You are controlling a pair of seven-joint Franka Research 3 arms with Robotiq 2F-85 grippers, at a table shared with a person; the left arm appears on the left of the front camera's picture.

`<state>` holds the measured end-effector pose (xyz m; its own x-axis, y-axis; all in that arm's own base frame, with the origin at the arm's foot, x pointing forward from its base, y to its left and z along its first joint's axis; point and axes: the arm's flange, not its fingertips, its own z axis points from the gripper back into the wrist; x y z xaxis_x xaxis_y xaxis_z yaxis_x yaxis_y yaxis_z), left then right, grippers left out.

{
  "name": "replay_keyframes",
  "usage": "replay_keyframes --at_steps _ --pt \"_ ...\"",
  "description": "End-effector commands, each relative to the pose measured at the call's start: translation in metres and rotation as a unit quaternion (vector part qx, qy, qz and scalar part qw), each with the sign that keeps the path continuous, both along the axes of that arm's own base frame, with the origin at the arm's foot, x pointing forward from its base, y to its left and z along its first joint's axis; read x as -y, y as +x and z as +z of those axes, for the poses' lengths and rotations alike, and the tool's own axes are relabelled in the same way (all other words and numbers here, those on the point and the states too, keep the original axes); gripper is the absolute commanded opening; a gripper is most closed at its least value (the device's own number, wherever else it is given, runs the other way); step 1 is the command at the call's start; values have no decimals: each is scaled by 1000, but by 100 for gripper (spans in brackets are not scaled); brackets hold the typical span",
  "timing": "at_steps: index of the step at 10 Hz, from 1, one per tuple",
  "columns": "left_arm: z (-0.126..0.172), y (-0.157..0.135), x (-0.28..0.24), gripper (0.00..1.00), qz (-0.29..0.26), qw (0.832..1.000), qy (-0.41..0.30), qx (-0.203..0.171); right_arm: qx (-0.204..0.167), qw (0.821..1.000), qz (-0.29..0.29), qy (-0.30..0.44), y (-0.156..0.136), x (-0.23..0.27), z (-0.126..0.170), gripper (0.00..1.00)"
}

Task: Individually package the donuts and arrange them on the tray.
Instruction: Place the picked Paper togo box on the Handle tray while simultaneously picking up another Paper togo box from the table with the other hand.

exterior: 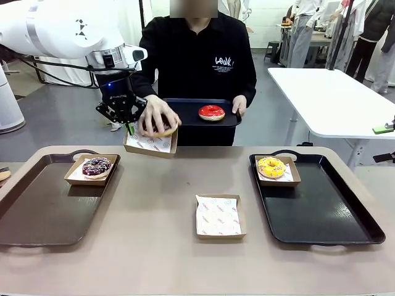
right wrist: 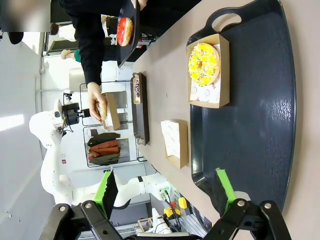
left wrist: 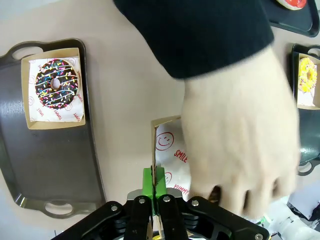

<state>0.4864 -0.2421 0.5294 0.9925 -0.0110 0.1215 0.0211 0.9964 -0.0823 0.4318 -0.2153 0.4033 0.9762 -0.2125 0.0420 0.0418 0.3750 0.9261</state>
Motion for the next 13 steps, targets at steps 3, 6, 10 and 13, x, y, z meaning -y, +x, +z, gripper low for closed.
replay_keyframes --at_steps 3,6,10,13 --pt "1 -4 -1 0 3 1000 -6 0 -6 1000 -2 3 4 1 2 100" --pt "1 -4 -1 0 3 1000 -6 0 -6 1000 -2 3 4 1 2 100" --pt "1 -4 -1 0 3 1000 -6 0 -6 1000 -2 3 4 1 2 100" --pt "1 -4 -1 0 3 1000 -6 0 -6 1000 -2 3 4 1 2 100"
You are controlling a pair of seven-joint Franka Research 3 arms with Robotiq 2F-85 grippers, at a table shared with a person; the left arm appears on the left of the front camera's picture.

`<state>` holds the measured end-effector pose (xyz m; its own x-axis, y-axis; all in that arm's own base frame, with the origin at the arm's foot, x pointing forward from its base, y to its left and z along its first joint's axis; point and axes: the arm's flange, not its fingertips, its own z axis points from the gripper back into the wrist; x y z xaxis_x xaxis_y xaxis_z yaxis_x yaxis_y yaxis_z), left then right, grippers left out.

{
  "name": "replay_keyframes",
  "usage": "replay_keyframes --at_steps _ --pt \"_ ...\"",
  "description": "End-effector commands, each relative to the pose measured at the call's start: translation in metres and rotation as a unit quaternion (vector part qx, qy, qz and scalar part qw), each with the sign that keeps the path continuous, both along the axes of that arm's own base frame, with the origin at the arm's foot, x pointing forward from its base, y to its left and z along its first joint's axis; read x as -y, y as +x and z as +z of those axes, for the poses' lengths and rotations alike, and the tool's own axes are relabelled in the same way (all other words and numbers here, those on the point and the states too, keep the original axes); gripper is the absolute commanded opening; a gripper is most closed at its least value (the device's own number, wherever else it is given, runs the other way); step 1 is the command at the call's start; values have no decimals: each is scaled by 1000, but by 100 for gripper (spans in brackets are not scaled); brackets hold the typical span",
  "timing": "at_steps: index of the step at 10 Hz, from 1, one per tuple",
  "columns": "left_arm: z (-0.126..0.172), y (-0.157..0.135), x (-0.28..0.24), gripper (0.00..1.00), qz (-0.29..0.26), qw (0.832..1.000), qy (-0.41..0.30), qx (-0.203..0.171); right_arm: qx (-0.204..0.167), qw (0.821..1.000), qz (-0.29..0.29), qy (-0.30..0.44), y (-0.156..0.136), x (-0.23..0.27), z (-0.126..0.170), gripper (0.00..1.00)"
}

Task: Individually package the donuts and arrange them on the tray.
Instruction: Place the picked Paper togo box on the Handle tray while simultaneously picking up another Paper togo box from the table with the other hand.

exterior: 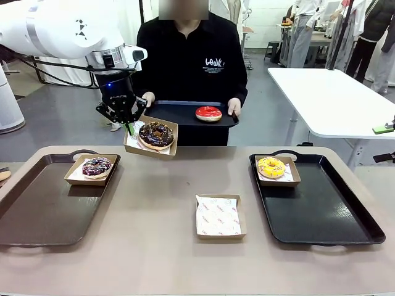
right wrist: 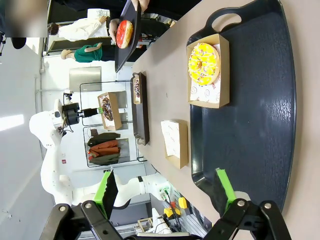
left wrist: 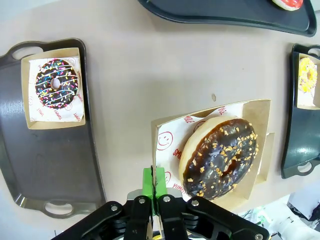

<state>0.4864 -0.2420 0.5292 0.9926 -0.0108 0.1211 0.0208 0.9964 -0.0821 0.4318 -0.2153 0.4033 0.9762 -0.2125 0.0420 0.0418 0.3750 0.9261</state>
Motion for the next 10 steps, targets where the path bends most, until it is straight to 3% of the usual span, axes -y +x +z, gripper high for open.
replay_keyframes --at_steps 1,4,5,7,10 --pt "1 -4 -1 0 3 1000 -6 0 -6 1000 -2 3 4 1 2 100" --pt "0 0 0 1 0 1000 0 0 0 1000 0 0 0 0 0 100" --pt "3 -11 -12 1 -28 999 17 3 6 999 19 -30 3 -16 10 100" --pt "20 -30 -51 1 -65 998 8 -9 18 993 67 -93 8 -61 46 100" --pt "40 -53 -130 1 -48 999 -1 -20 -6 976 138 -170 18 -139 98 100"
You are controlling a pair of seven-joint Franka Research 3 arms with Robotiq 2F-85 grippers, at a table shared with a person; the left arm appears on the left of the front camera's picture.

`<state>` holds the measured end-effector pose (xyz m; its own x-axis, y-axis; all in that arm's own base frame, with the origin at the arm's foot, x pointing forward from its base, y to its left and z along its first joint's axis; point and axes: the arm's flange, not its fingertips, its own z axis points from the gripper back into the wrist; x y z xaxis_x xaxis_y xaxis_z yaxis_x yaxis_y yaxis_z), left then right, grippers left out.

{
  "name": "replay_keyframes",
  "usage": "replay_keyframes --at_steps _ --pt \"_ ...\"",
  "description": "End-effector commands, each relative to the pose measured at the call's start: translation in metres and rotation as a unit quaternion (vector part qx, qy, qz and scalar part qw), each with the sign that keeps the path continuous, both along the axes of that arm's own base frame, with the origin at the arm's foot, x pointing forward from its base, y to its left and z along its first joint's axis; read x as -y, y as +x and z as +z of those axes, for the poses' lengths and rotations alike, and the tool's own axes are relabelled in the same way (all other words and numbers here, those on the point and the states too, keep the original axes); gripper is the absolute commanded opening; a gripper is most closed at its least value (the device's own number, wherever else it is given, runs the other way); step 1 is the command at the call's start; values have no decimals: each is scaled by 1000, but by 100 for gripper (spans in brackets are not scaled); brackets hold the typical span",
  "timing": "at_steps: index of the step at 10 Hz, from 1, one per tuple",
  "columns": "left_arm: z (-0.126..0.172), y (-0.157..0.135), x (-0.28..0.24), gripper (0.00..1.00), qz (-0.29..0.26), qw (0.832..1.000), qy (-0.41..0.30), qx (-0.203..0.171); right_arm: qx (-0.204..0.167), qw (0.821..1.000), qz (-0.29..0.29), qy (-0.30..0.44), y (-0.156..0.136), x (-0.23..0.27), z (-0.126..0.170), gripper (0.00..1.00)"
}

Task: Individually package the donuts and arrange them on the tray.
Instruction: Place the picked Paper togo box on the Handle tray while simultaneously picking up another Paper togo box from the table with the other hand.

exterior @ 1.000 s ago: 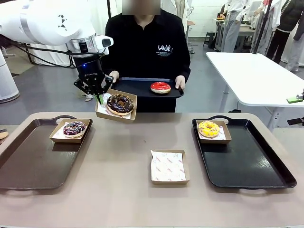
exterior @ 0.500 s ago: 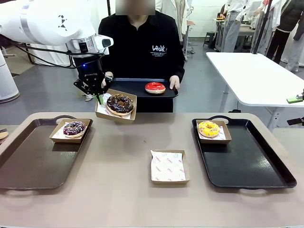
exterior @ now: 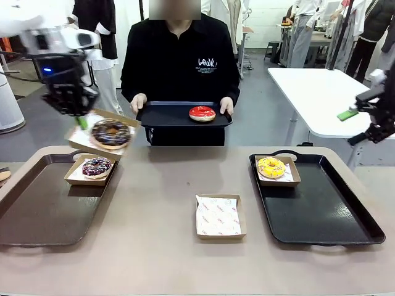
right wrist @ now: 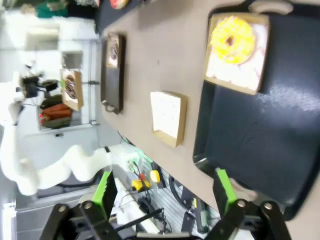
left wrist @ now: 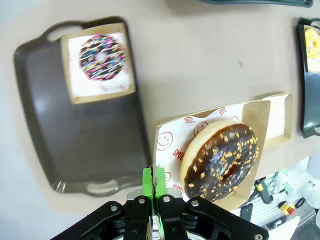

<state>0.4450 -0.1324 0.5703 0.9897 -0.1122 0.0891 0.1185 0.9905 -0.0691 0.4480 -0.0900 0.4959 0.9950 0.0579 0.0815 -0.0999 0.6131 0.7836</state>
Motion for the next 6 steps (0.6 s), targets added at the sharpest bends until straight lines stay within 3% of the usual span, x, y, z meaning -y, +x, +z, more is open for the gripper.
replay_keyframes --at_steps 1,6 --pt "1 -16 -47 1 18 1000 -7 -9 -10 998 15 -63 2 -41 17 100" --pt "-38 -34 -141 1 74 995 26 -68 17 978 27 -208 -13 -162 18 100"
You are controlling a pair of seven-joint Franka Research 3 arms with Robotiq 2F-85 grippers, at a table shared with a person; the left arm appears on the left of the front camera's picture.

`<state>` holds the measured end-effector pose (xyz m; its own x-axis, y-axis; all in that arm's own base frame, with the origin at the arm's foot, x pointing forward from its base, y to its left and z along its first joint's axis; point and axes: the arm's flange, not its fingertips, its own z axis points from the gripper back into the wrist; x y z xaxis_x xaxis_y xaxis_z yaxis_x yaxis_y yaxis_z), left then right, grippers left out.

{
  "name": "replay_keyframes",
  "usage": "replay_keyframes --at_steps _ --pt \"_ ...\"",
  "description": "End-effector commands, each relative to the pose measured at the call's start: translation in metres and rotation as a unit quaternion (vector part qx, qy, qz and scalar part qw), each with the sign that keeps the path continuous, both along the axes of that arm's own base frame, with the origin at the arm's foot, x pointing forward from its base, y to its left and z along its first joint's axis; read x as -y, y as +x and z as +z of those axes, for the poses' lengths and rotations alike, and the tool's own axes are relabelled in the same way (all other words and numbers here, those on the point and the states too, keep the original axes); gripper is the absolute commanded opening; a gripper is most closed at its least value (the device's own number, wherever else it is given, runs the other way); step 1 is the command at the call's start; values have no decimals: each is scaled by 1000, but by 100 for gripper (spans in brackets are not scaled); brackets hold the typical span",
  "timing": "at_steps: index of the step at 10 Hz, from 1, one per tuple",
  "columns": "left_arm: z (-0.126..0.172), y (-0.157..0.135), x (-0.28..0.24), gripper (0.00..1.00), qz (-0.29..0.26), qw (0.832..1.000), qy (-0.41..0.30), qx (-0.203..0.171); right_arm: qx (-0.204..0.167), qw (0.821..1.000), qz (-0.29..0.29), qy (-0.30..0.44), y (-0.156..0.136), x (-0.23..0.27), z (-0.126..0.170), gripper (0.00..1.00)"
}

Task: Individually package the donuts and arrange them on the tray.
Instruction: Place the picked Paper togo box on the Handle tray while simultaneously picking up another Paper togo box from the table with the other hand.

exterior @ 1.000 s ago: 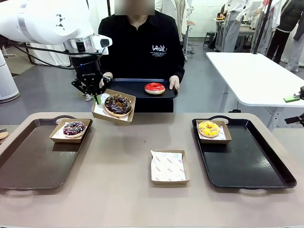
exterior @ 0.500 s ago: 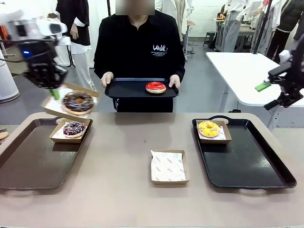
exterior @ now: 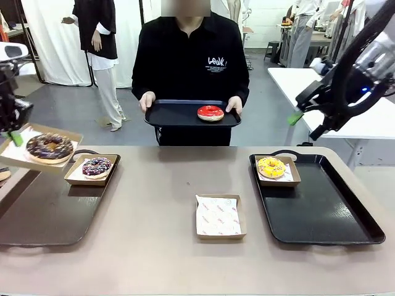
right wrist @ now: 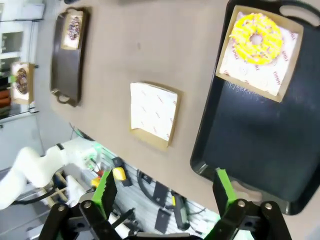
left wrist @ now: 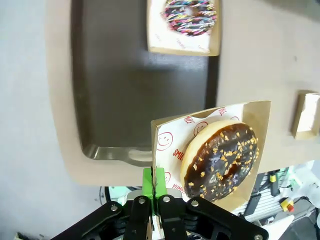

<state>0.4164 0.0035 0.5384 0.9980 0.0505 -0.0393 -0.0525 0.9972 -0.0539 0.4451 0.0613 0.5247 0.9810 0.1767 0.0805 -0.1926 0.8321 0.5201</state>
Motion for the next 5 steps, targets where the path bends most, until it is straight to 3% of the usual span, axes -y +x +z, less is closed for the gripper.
replay_keyframes --at_steps 1,5 --pt "-19 -6 -18 1 -2 999 32 -1 12 999 -12 -51 -20 -27 -17 100" --pt "-46 -5 -43 1 9 998 56 1 24 998 11 -60 -32 -54 -41 100"
